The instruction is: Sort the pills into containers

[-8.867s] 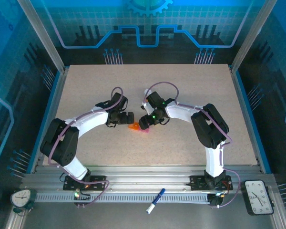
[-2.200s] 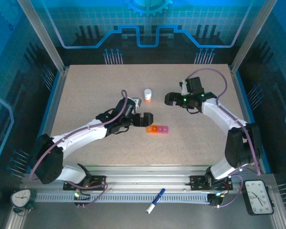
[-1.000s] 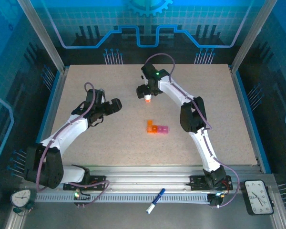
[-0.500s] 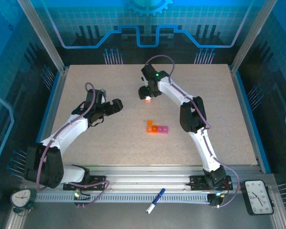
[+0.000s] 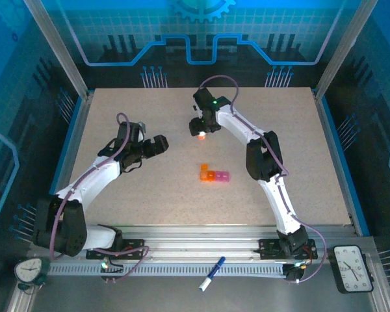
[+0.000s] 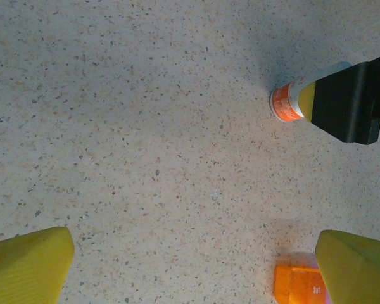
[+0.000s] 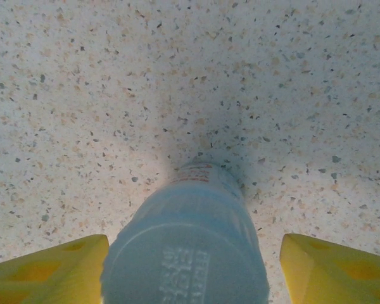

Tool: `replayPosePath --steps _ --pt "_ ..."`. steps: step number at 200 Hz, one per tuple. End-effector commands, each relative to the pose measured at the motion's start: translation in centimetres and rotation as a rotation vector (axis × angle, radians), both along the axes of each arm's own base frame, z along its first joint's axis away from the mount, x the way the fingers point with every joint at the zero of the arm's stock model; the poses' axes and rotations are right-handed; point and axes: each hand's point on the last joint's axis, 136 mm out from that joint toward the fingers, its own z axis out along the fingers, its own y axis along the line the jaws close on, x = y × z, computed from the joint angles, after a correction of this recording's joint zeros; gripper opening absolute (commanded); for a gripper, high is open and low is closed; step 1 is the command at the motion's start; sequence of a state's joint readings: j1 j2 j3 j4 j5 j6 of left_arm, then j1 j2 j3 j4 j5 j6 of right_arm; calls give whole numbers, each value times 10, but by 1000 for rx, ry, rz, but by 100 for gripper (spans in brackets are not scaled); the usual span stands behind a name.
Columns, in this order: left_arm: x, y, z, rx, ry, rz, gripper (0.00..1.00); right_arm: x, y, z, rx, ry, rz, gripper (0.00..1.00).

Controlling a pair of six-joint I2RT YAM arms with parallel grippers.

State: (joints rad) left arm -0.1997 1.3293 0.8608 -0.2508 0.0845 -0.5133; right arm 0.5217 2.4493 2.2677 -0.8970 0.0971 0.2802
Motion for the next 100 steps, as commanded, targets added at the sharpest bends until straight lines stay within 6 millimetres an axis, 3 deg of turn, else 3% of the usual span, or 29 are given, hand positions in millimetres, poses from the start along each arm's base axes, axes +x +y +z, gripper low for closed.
replayPosePath --steps 1,42,100 --pt "-3 -1 -7 -3 6 -29 99 3 -1 34 46 -46 -10 72" --pt "-3 -2 -7 -10 6 -33 99 3 -3 30 51 -34 -12 66" --pt "-4 -3 -8 -12 11 -37 99 1 0 20 67 -7 -4 47"
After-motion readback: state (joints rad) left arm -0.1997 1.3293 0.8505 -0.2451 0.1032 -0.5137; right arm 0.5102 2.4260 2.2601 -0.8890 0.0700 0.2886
